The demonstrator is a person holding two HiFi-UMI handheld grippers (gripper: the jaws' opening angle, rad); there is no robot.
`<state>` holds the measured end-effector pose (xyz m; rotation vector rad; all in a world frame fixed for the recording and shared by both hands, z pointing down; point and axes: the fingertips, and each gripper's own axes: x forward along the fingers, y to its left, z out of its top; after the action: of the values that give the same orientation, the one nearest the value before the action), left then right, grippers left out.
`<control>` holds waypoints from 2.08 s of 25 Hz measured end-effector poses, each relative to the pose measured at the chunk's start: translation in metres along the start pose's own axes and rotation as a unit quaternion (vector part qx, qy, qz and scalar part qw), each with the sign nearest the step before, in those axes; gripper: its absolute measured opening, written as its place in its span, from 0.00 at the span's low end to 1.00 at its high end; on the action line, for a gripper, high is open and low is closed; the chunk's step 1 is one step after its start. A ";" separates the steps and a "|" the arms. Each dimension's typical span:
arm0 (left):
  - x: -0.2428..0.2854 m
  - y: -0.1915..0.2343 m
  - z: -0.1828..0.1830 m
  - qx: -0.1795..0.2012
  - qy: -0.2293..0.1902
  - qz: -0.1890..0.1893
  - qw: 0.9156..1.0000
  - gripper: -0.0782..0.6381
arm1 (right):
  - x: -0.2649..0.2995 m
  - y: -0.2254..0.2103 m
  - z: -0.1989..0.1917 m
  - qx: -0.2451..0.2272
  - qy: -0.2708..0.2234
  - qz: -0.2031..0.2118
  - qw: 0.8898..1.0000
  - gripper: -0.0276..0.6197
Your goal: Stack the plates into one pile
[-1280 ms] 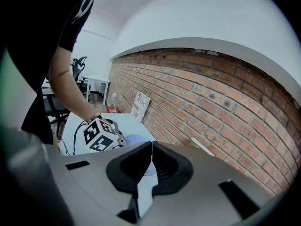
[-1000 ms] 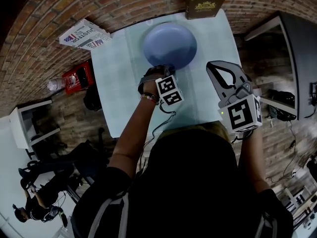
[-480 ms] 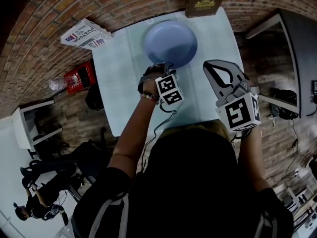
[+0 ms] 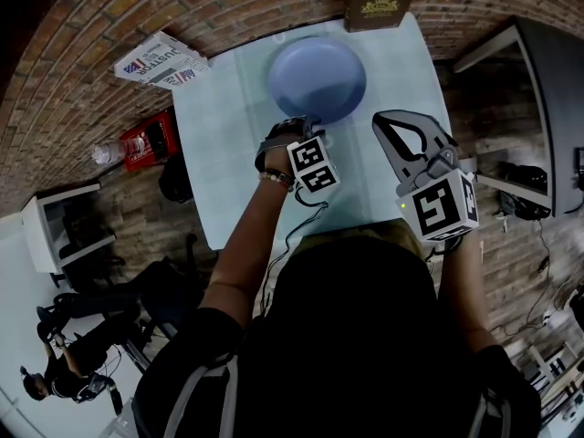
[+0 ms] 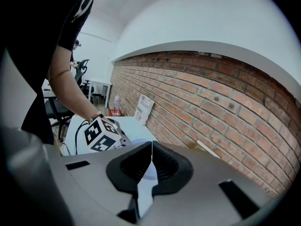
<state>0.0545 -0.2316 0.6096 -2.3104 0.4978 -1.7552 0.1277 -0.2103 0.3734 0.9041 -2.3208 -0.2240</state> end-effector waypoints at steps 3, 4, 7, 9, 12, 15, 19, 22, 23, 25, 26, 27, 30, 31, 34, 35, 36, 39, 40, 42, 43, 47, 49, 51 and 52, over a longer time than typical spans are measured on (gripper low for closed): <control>0.000 -0.002 0.000 0.001 -0.002 -0.001 1.000 0.27 | -0.001 0.002 0.001 -0.002 0.001 -0.001 1.000 0.10; -0.001 -0.002 0.001 0.002 -0.002 -0.001 1.000 0.27 | -0.001 0.002 0.000 0.001 0.000 -0.002 1.000 0.10; -0.001 0.000 0.003 0.003 -0.003 -0.001 1.000 0.27 | -0.002 0.002 -0.002 0.006 0.000 -0.003 1.000 0.10; -0.002 0.000 0.004 0.001 -0.006 0.000 1.000 0.27 | -0.002 0.000 -0.001 0.010 -0.002 -0.006 1.000 0.10; -0.009 0.007 0.009 0.004 -0.021 0.020 1.000 0.27 | -0.004 -0.001 0.002 0.014 -0.002 -0.006 1.000 0.10; -0.025 0.022 0.017 -0.002 -0.041 0.053 0.998 0.21 | -0.003 -0.002 0.007 0.021 -0.007 -0.003 1.000 0.10; -0.052 0.039 0.023 -0.010 -0.058 0.077 0.995 0.19 | 0.001 0.000 0.016 0.023 -0.017 0.000 1.000 0.10; -0.078 0.052 0.029 -0.012 -0.080 0.106 0.991 0.16 | 0.003 0.004 0.025 0.025 -0.025 0.004 0.999 0.10; -0.087 0.056 0.030 -0.014 -0.089 0.115 0.989 0.15 | 0.003 0.006 0.028 0.025 -0.029 0.006 0.999 0.10; -0.104 0.061 0.034 -0.016 -0.106 0.125 0.986 0.15 | 0.004 0.011 0.034 0.024 -0.036 0.009 0.999 0.10; -0.112 0.062 0.035 -0.017 -0.115 0.128 0.985 0.14 | 0.004 0.014 0.037 0.024 -0.040 0.012 0.999 0.10; -0.121 0.063 0.037 -0.018 -0.124 0.131 0.983 0.14 | 0.004 0.017 0.039 0.023 -0.042 0.014 0.999 0.10; -0.147 0.066 0.045 -0.022 -0.153 0.141 0.978 0.14 | 0.004 0.024 0.045 0.017 -0.046 0.020 0.999 0.10; -0.157 0.067 0.048 -0.026 -0.164 0.146 0.975 0.14 | 0.003 0.025 0.047 0.015 -0.048 0.022 0.998 0.10; -0.186 0.072 0.057 -0.035 -0.201 0.168 0.964 0.14 | 0.002 0.028 0.053 0.008 -0.054 0.025 0.998 0.10; -0.195 0.074 0.059 -0.036 -0.211 0.177 0.961 0.14 | 0.001 0.029 0.056 0.007 -0.056 0.026 0.998 0.10; -0.204 0.075 0.061 -0.038 -0.221 0.185 0.957 0.14 | 0.000 0.030 0.058 0.005 -0.058 0.028 0.998 0.10; -0.232 0.081 0.067 -0.052 -0.255 0.201 0.944 0.14 | -0.002 0.031 0.064 0.001 -0.064 0.032 0.997 0.10; -0.241 0.082 0.069 -0.058 -0.266 0.204 0.940 0.14 | -0.002 0.031 0.065 0.000 -0.066 0.033 0.997 0.10; -0.258 0.083 0.071 -0.064 -0.282 0.214 0.933 0.14 | -0.003 0.032 0.068 -0.002 -0.070 0.034 0.997 0.10; -0.266 0.083 0.071 -0.066 -0.288 0.219 0.930 0.14 | -0.003 0.032 0.069 -0.002 -0.072 0.034 0.997 0.10; -0.291 0.085 0.067 -0.080 -0.308 0.235 0.918 0.14 | -0.003 0.031 0.076 -0.006 -0.081 0.030 0.996 0.10; -0.299 0.086 0.064 -0.081 -0.307 0.245 0.916 0.14 | -0.003 0.031 0.080 -0.014 -0.086 0.027 0.996 0.10; -0.307 0.086 0.061 -0.080 -0.304 0.255 0.914 0.14 | -0.003 0.033 0.085 -0.024 -0.092 0.026 0.995 0.10; -0.311 0.086 0.060 -0.082 -0.304 0.258 0.913 0.14 | -0.004 0.034 0.088 -0.027 -0.097 0.025 0.995 0.10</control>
<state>0.0248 -0.1958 0.2853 -2.3616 1.0272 -0.7292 0.0574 -0.1882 0.3151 0.8283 -2.4993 -0.3657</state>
